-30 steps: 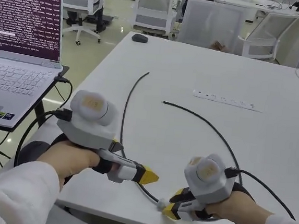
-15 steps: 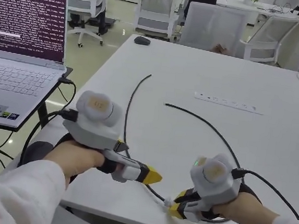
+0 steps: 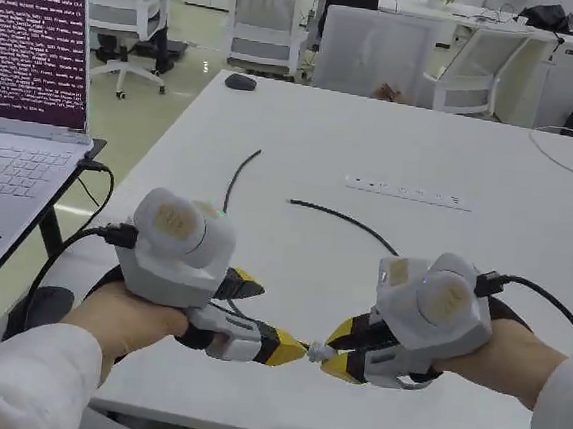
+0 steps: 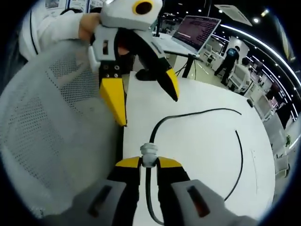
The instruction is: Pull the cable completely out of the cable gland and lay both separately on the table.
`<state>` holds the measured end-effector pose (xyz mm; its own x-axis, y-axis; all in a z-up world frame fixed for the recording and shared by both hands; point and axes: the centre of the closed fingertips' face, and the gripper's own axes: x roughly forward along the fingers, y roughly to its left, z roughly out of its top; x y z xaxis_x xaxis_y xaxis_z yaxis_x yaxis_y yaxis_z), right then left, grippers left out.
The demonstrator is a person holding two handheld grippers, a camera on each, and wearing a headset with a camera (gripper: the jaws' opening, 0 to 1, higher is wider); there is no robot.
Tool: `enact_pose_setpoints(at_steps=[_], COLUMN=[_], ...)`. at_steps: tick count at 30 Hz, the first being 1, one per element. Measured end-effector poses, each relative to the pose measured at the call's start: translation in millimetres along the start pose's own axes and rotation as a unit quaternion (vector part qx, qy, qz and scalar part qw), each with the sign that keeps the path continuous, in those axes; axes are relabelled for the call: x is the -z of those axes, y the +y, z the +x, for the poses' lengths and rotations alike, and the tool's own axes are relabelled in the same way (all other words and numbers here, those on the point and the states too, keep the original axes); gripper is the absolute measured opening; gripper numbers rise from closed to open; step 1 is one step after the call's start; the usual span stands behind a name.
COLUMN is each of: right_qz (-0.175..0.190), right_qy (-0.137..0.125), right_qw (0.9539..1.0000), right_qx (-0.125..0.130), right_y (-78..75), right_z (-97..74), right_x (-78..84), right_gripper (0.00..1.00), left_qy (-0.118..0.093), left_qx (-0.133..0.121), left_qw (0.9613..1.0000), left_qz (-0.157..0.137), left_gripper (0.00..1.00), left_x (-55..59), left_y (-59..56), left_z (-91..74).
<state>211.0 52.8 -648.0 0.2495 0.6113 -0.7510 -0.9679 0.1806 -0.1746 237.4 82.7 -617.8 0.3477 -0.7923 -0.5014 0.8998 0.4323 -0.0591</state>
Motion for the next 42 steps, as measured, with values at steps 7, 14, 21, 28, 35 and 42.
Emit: enact_pose_setpoints(at_steps=[7,14,21,28,35,42], right_qz=[-0.071,-0.12,-0.137,-0.116,0.108,0.259], right_qy=[-0.026,-0.027,-0.031,-0.059,-0.241,-0.275], right_qw=[0.9971,0.9924,0.9899,0.9913,0.9617,0.9058], right_qx=[0.002,0.011,0.018,0.017,-0.073,-0.191], right_y=[9.3,9.5,9.3,16.4,13.6,24.2], right_z=[-26.5,-43.2,-55.5,-67.4,-103.1,-121.5], right_x=[-31.4,-41.1,-44.0,-49.4,-75.3,-77.9], right_gripper=[0.11,0.11,0.11,0.12,0.26,0.16], left_qy=[-0.036,-0.084,-0.104,-0.104,-0.192,-0.235], left_qx=[0.04,0.086,0.115,0.13,0.162,0.162], left_qw=[0.9985,0.9927,0.9872,0.9846,0.9677,0.9502], left_qz=[0.005,0.004,0.036,0.052,0.023,0.124], left_gripper=[0.4,0.3,0.17,0.16,0.15,0.15], left_x=[-15.5,-33.8,-43.9,-51.4,-85.5,-100.4], left_y=[-18.4,-37.9,-54.2,-62.6,-66.8,-85.7], left_z=[-1.4,-6.4,-8.8,-14.2,-35.9,-46.6])
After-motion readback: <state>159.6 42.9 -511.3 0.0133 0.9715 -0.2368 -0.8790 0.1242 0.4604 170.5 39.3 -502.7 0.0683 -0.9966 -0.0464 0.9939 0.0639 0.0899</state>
